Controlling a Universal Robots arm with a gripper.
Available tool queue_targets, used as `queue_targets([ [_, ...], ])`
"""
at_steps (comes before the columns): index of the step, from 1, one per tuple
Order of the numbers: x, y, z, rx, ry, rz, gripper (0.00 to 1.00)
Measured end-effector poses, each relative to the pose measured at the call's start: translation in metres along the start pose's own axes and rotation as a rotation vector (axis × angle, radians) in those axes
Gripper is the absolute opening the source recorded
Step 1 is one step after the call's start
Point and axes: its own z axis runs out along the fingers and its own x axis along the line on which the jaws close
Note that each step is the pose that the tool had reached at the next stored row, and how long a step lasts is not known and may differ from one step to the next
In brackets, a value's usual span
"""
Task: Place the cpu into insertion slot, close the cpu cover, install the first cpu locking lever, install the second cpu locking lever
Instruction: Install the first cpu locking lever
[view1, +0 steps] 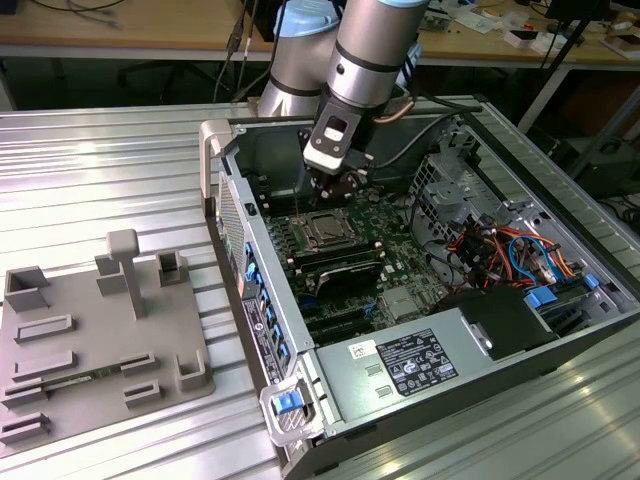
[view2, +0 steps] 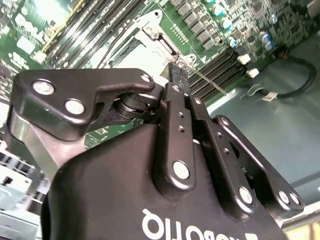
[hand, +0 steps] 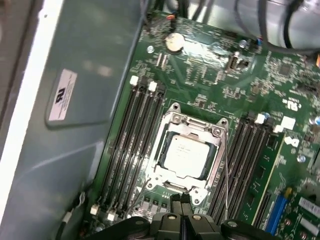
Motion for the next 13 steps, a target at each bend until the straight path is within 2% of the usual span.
queue_targets([
  [5, 0.0000, 0.0000, 0.0000, 0.0015, -0.0044, -0.095, 0.11],
  [7, 0.0000, 0.0000, 0.0000, 0.0023, -0.0070, -0.148, 0.11],
  [13, 0.0000, -0.0001, 0.0000, 0.0034, -0.0106, -0.228, 0.11],
])
